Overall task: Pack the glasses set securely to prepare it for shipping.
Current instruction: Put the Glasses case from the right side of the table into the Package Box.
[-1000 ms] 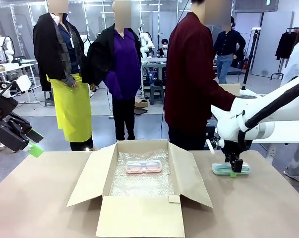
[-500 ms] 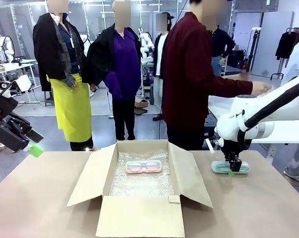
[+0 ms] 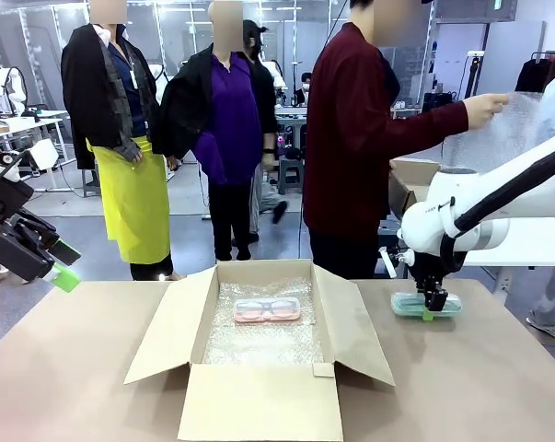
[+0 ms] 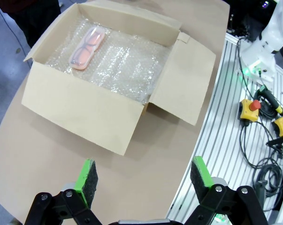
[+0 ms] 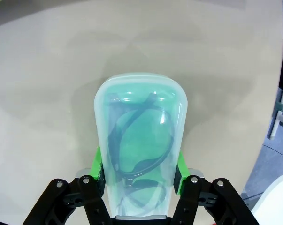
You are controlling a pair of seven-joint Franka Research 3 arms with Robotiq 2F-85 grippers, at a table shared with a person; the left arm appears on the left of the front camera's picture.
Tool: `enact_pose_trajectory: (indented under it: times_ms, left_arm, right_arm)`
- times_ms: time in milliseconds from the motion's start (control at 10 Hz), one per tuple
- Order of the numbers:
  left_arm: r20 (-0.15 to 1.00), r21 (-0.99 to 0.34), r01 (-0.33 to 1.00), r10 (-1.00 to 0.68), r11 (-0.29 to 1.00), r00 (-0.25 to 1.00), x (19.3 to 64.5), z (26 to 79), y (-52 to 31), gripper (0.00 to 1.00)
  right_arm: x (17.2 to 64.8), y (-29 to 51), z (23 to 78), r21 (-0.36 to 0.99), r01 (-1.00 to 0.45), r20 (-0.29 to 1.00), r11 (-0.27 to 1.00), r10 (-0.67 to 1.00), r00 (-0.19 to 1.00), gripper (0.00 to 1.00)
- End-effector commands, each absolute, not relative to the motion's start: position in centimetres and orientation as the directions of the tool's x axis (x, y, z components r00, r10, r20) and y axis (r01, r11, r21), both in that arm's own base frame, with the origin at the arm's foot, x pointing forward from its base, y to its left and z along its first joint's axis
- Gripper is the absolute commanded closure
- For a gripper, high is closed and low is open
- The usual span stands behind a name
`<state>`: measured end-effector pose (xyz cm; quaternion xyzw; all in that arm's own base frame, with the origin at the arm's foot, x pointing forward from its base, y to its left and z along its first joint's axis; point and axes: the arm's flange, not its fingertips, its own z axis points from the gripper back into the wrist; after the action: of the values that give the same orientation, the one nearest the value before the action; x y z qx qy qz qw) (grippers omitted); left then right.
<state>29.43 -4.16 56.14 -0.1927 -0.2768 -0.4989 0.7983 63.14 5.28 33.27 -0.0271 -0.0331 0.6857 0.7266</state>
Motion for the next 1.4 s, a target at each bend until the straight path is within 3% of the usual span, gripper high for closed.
enact_pose_trajectory:
  times_ms: [0,700,1300]
  left_arm:
    - [0.645,-0.030,0.908,-0.685,0.419,0.338,29.4,56.2,-4.1,0.00]
    - [0.645,-0.030,0.908,-0.685,0.419,0.338,29.4,56.2,-4.1,0.00]
    - [0.645,-0.030,0.908,-0.685,0.419,0.338,29.4,56.2,-4.1,0.00]
  right_arm:
    - [61.9,6.5,38.1,-0.065,-0.993,0.021,0.095,0.995,0.094,0.64]
    - [55.9,15.8,50.5,-0.005,-0.993,-0.027,0.119,0.992,0.119,0.64]
    - [53.7,28.6,50.6,0.000,-0.998,-0.013,0.069,0.998,0.069,0.64]
